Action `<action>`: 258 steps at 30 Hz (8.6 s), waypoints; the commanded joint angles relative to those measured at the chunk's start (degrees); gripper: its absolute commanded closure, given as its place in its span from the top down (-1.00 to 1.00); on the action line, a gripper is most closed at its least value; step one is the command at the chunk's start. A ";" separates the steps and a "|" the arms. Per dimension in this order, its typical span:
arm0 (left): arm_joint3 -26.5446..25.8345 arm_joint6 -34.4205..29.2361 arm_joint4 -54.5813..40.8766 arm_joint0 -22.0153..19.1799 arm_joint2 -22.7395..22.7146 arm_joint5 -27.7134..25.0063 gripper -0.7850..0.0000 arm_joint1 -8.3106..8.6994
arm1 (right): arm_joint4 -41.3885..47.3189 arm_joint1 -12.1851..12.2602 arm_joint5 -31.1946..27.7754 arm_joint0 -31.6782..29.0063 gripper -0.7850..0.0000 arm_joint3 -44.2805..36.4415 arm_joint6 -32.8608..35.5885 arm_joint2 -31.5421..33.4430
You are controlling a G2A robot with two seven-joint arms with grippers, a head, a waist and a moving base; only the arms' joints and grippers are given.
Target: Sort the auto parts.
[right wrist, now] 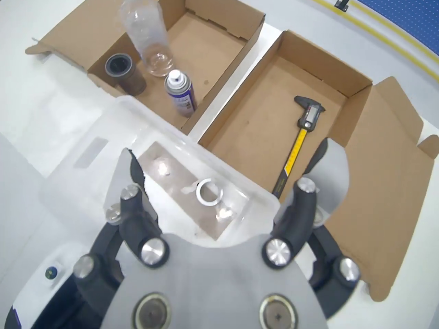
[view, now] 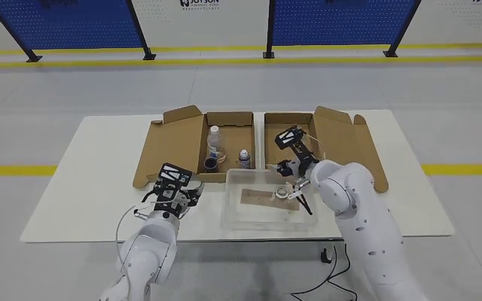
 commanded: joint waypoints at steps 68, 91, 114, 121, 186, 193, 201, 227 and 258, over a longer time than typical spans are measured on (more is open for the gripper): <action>0.00 0.00 0.00 0.00 0.00 0.00 1.00 0.00 | 2.15 -2.77 -1.53 2.88 -0.02 14.37 2.71 -15.43; 0.00 0.00 0.00 0.00 0.00 0.00 1.00 0.00 | -2.49 -2.64 -0.12 8.03 -0.33 21.18 5.18 -13.73; 0.00 0.00 0.00 0.00 0.00 0.00 1.00 0.00 | 2.67 -3.94 -3.68 12.15 -0.24 29.04 8.21 -16.26; 0.00 0.00 0.00 0.00 0.00 0.00 1.00 0.00 | 4.10 -4.59 -4.69 13.79 -0.22 32.44 8.67 -17.71; 0.00 0.00 0.00 0.00 0.00 0.00 1.00 0.00 | 25.66 -3.27 -15.52 10.81 -1.00 28.70 7.11 -7.65; 0.00 0.00 0.00 0.00 0.00 0.00 1.00 0.00 | 38.92 -1.34 -18.56 3.18 -1.00 23.93 3.10 0.21; 0.00 0.00 0.00 0.00 0.00 0.00 1.00 0.00 | 49.27 -0.68 -20.96 0.85 -1.00 24.65 1.18 1.97; 0.00 0.00 0.00 0.00 0.00 0.00 1.00 0.00 | 26.57 1.69 -8.56 3.24 -1.00 14.20 -12.53 3.60; 0.00 0.00 0.00 0.00 0.00 0.00 1.00 0.00 | 2.93 -5.77 5.08 28.82 -1.00 58.15 -13.32 -15.10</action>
